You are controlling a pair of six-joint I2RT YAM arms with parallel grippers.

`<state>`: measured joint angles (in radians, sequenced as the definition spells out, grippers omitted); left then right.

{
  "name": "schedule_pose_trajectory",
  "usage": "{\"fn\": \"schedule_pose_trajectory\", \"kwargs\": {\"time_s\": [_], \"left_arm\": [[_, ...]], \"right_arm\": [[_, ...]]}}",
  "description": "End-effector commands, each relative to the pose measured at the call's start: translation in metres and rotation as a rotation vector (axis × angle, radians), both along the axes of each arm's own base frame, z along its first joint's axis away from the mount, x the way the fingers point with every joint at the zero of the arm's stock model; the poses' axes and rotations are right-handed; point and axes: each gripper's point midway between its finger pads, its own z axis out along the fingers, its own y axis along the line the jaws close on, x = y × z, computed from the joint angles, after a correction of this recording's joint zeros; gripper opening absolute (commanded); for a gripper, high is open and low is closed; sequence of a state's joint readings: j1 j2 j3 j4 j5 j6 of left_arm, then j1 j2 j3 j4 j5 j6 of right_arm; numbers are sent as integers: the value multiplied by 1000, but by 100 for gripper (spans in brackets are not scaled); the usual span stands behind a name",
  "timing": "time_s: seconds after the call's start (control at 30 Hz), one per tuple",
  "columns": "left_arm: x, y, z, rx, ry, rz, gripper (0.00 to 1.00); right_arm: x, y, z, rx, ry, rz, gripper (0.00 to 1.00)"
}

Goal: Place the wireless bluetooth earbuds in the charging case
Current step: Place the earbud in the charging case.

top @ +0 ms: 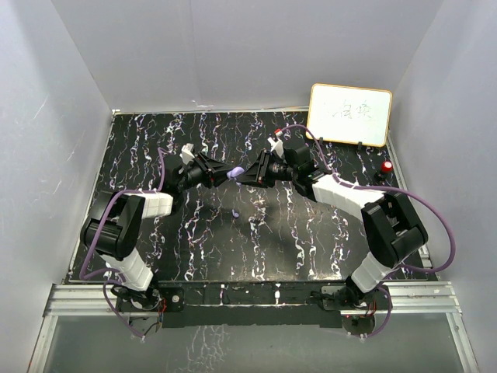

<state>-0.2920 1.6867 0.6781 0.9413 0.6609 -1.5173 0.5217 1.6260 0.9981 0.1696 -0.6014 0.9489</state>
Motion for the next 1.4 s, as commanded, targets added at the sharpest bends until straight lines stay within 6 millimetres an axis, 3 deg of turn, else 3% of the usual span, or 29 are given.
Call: {"fn": "schedule_pose_trajectory", "kwargs": {"time_s": [0.0, 1.37], "left_arm": [[1, -3, 38, -24, -102, -9, 0], [-1, -4, 39, -22, -104, -11, 0]], "right_arm": [[8, 2, 10, 38, -53, -13, 13], [13, -4, 5, 39, -35, -52, 13]]}}
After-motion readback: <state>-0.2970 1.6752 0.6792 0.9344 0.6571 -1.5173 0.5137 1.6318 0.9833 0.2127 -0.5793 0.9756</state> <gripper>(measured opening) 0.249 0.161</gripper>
